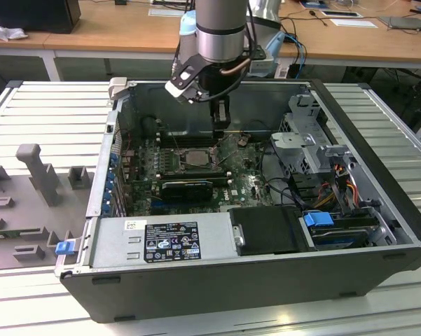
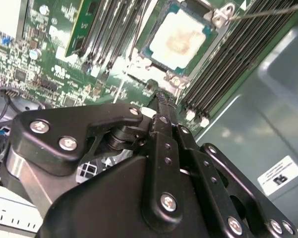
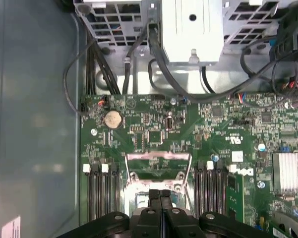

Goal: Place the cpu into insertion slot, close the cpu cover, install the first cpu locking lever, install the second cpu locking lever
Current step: 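Close the cpu cover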

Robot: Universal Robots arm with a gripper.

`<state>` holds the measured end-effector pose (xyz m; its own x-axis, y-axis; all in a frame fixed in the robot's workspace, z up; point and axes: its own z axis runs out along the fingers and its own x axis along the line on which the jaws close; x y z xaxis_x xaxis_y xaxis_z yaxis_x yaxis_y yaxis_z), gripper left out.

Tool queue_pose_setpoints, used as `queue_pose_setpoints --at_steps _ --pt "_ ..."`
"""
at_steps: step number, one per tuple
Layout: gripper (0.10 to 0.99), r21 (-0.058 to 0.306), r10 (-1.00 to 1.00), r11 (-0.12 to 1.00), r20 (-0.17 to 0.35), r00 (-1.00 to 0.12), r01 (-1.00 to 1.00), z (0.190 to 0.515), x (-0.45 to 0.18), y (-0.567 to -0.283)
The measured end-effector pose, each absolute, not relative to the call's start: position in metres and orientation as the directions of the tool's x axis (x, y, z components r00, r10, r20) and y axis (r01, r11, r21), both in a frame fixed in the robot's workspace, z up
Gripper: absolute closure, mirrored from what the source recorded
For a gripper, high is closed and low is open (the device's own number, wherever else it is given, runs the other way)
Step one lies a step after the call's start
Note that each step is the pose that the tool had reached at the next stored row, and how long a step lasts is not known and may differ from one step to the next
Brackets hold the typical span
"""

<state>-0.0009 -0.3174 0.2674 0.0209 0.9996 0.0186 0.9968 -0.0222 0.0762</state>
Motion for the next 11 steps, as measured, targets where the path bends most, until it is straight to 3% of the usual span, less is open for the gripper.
queue_pose_setpoints --at_steps 11 --pt "0.98 0.074 1.0 -0.022 0.019 0.021 0.997 0.267 0.023 -0.317"
